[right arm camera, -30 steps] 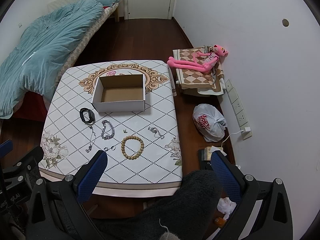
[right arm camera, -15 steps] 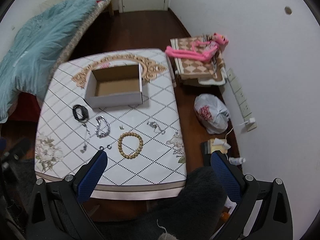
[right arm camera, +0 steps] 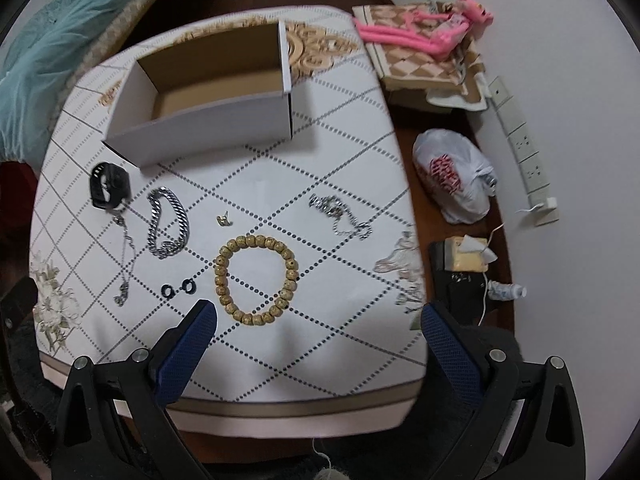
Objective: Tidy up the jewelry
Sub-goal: 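Move the right gripper toward the wooden bead bracelet, then close the right gripper on the wooden bead bracelet while the left gripper approaches the silver pendant necklace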
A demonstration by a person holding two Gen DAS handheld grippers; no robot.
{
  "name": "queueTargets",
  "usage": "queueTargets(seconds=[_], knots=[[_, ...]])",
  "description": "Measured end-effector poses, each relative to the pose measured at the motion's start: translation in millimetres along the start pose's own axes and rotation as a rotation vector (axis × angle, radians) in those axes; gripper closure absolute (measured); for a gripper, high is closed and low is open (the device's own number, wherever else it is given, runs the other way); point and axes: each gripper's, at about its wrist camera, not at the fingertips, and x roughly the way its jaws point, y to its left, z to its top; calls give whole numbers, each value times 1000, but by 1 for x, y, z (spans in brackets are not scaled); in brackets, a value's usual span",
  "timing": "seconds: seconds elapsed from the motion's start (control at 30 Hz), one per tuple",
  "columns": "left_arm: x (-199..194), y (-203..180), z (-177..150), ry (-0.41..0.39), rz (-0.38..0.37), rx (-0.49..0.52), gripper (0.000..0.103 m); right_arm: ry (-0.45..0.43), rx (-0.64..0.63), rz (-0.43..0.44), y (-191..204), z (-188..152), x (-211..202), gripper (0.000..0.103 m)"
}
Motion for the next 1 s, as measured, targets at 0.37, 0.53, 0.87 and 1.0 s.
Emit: queueTargets(seconds=[0.37,0.53,0.87,1.0], knots=[[44,9,-2,72,16,-29,0,72,36,50,7,7,56,18],[56,13,-4,84,22,-27,0,95,48,64,9,9,75,33],[73,28,-17,123,-40,-48,0,30,29,62,7,6,74,93],[76,27,-30,137,-81,-29,1,45,32,95,3,-4,71,94]])
